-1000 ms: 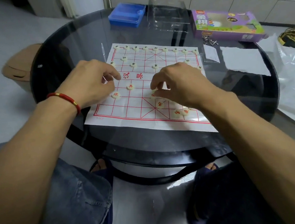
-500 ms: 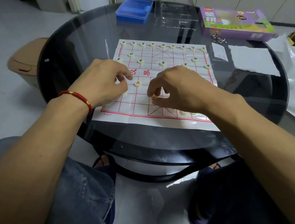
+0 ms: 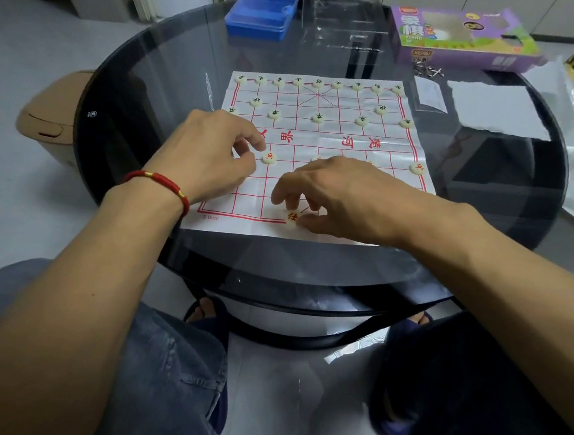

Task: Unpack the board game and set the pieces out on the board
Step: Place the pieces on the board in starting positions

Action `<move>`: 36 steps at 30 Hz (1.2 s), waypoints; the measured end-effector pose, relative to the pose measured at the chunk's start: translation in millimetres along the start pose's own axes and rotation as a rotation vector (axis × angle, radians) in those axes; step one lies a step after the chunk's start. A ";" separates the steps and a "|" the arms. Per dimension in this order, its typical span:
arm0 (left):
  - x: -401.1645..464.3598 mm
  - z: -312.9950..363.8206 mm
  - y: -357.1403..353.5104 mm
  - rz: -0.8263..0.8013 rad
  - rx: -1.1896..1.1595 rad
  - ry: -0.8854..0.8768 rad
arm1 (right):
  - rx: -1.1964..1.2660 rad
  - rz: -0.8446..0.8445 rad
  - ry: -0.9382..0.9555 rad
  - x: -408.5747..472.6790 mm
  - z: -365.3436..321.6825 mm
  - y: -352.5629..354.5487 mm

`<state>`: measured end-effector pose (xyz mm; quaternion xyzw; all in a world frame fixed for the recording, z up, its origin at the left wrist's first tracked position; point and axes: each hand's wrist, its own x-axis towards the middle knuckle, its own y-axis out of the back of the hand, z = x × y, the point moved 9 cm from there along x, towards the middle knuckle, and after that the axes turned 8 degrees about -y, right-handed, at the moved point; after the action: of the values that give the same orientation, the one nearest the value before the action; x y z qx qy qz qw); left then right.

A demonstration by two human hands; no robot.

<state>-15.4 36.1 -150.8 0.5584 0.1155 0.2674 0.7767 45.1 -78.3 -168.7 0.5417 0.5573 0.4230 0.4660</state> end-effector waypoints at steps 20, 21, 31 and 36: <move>-19.9 48.8 -45.3 -0.411 0.037 -0.361 | 0.029 0.080 -0.204 -16.7 66.2 31.4; -19.8 49.1 -47.1 -0.429 0.043 -0.359 | 0.016 0.072 -0.193 -15.4 63.4 28.9; -19.7 47.7 -46.1 -0.407 0.018 -0.331 | -0.075 0.023 -0.154 -5.7 51.2 15.8; -19.6 47.0 -46.1 -0.388 0.010 -0.331 | -0.068 0.032 -0.158 -5.7 50.8 20.5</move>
<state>4.0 -23.2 -179.6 0.5658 0.0931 0.0174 0.8191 98.9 -84.5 -158.8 0.5661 0.4955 0.4047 0.5199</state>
